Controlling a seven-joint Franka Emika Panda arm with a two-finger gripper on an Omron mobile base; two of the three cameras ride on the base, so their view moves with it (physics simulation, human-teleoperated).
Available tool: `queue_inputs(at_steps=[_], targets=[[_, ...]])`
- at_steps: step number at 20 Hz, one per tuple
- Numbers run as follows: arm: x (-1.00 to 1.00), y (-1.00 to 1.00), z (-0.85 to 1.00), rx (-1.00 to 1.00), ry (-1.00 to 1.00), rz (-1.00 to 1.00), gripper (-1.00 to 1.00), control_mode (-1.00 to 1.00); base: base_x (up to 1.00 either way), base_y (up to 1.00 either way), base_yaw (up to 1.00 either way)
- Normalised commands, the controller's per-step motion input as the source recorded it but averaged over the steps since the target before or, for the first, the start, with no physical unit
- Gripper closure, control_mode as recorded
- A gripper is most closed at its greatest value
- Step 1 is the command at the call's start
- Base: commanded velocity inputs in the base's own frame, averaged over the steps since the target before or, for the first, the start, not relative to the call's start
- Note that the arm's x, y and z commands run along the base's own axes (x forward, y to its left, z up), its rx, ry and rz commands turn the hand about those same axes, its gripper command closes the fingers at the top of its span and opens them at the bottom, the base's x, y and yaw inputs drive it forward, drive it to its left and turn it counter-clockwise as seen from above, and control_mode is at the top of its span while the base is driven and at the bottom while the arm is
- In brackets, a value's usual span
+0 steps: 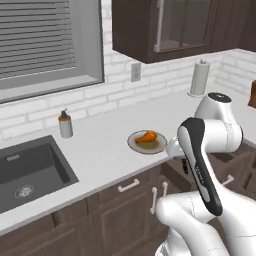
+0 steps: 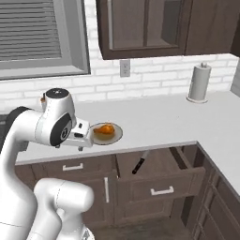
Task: Pick up the knife from the drawer and place it on the cutting board. Then place the meat from the plate to the cutting board.
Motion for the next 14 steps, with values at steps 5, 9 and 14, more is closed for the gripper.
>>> queue_inputs(at_steps=[5, 9, 14], targets=[[0.00, 0.00, 0.00, 0.00, 0.00, 0.00, -1.00, 1.00, 0.21, 0.02, -0.35], [0.00, 0.00, 0.00, 0.00, 0.00, 0.00, -1.00, 1.00, 0.31, 0.10, -0.32], [0.00, 0.00, 0.00, 0.00, 0.00, 0.00, -1.00, 1.00, 0.30, 0.30, -0.27]])
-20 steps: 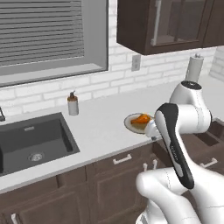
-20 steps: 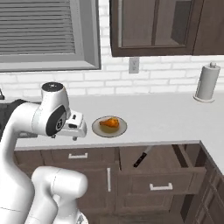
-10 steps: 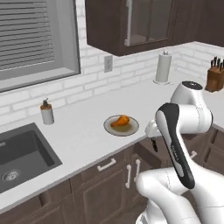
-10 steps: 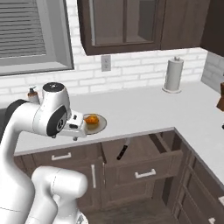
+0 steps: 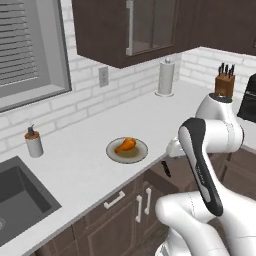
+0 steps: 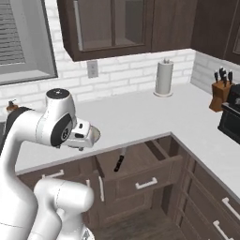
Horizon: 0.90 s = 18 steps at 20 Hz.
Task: Pick up the knife from the drawer and place it on the cutting board. Then place the meat from the plate to the cutting board.
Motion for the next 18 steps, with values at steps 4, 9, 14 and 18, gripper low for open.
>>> queue_inputs(at_steps=[4, 9, 14, 18], targets=[[0.00, 0.00, 0.00, 0.00, 0.00, 0.00, -1.00, 1.00, 0.26, 0.41, -0.19], [0.01, -0.12, -0.03, 0.00, 0.01, -0.05, -1.00, -1.00, 0.00, 0.00, 0.00], [0.06, -0.63, -0.14, 0.00, 0.00, 0.06, -1.00, -1.00, 0.00, 0.00, 0.00], [0.26, -0.69, -0.26, 0.01, 0.00, 0.26, -1.00, -1.00, 0.00, 0.00, 0.00]])
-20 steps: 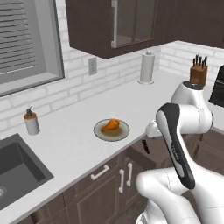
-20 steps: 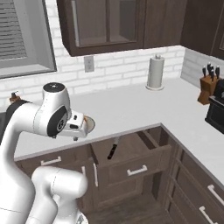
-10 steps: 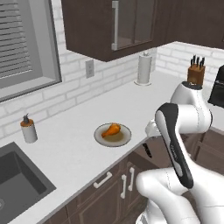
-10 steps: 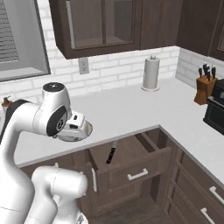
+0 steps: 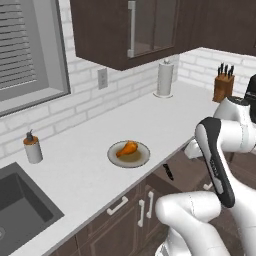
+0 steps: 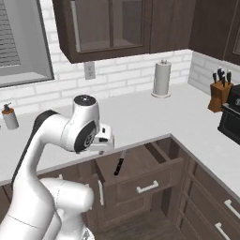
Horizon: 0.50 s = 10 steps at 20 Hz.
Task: Pick up the knife from the drawer and place it on the cutting board. Then place the meat from the plate to the cutting board.
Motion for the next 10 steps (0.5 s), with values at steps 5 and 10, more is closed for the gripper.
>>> queue_inputs(at_steps=[5, 10], targets=[[0.48, -0.55, -0.55, -0.01, 0.00, 0.41, -1.00, -1.00, 0.00, 0.00, 0.00], [0.72, -0.62, -0.54, -0.01, 0.01, 0.21, -1.00, -1.00, 0.00, 0.00, 0.00]])
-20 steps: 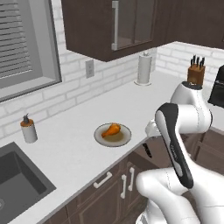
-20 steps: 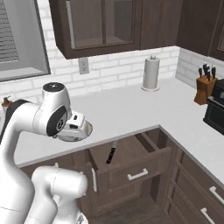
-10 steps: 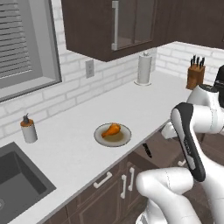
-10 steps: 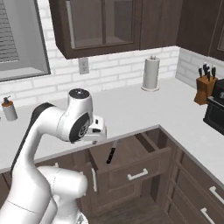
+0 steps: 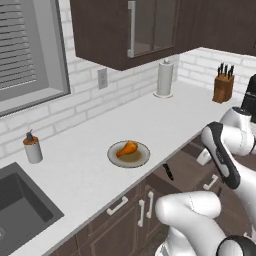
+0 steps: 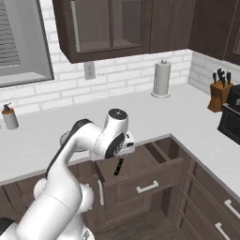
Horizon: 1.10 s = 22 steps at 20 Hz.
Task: Pick up the knife from the drawer and place it on the cutting board. Then place the meat from the plate to the cutting board.
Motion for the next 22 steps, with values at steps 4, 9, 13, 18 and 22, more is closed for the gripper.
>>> queue_inputs(at_steps=[4, 9, 13, 18, 22], targets=[[0.88, -0.43, -0.41, 0.00, 0.04, 0.00, -1.00, -1.00, 0.00, 0.00, 0.00], [0.88, -0.25, -0.32, 0.00, 0.05, 0.00, -1.00, -1.00, 0.00, 0.00, 0.00], [0.56, -0.30, -0.33, 0.00, 0.07, 0.00, -1.00, -1.00, 0.00, 0.00, 0.00], [0.17, -0.37, -0.37, 0.00, 0.04, 0.00, -1.00, -1.00, 0.00, 0.00, 0.00], [0.16, -0.29, -0.42, 0.00, 0.00, 0.00, -1.00, -1.00, 0.00, 0.00, 0.00]])
